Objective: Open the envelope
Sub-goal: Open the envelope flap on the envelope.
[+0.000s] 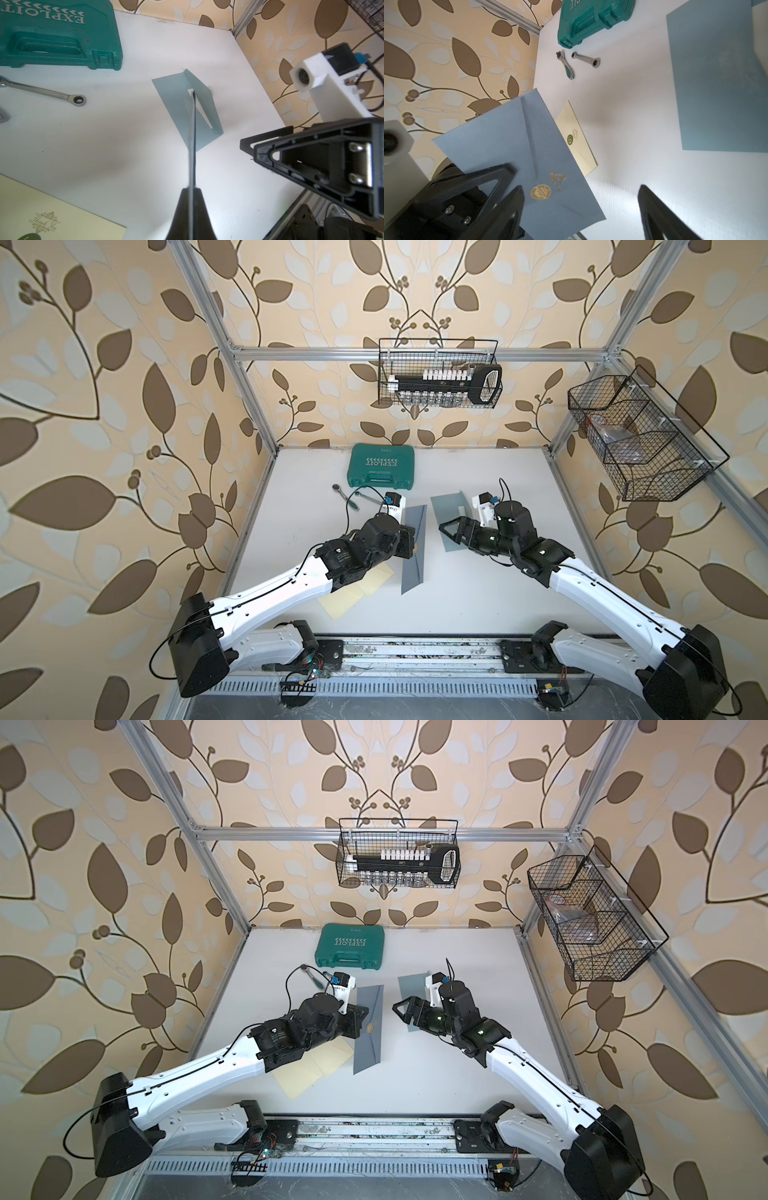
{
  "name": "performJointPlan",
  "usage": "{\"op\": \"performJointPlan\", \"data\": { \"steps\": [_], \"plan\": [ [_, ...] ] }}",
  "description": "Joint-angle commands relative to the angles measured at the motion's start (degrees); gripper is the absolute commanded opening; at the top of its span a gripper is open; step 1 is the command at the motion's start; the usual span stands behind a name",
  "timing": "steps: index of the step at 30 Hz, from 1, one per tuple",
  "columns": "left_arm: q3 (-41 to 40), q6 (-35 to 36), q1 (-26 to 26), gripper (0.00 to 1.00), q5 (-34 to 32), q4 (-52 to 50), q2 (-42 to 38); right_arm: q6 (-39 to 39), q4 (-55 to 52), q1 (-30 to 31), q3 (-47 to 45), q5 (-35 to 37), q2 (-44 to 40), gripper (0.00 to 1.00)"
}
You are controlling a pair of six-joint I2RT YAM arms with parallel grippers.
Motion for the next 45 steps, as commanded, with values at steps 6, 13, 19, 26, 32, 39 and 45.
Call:
{"op": "performJointPlan", "data": {
  "steps": [6,13,19,26,32,39,45],
  "plan": [
    [3.1,-0.26,-1.03,0.0,-1.12,0.27,2.84,-3.32,-3.42,2.16,3.73,2.11,2.3,0.84],
    [3.95,-1.32,-1.03,0.0,-0.32,-0.64,4.15,-4.19,-4.47,3.5,5.22,1.32,4.52,0.84],
    [5.78,-2.44,-1.03,0.0,-1.2,-3.95,5.55,-5.0,-7.2,4.15,7.23,0.23,8.25,0.81],
    [5.08,-2.65,-1.03,0.0,-0.59,-2.91,5.4,-5.17,-8.27,4.68,8.59,-0.94,10.84,0.8],
    [5.26,-2.39,-1.03,0.0,-0.5,-3.13,5.57,-4.85,-8.5,4.86,8.54,-0.02,10.79,0.8],
    [3.18,-2.55,-1.03,0.0,-0.22,-1.88,4.13,-4.4,-9.11,5.36,8.6,0.94,10.42,0.79],
    [3.18,-1.87,-1.03,0.0,-0.68,-1.53,4.01,-4.16,-9.1,5.51,8.57,1.67,10.33,0.79]
  ]
}}
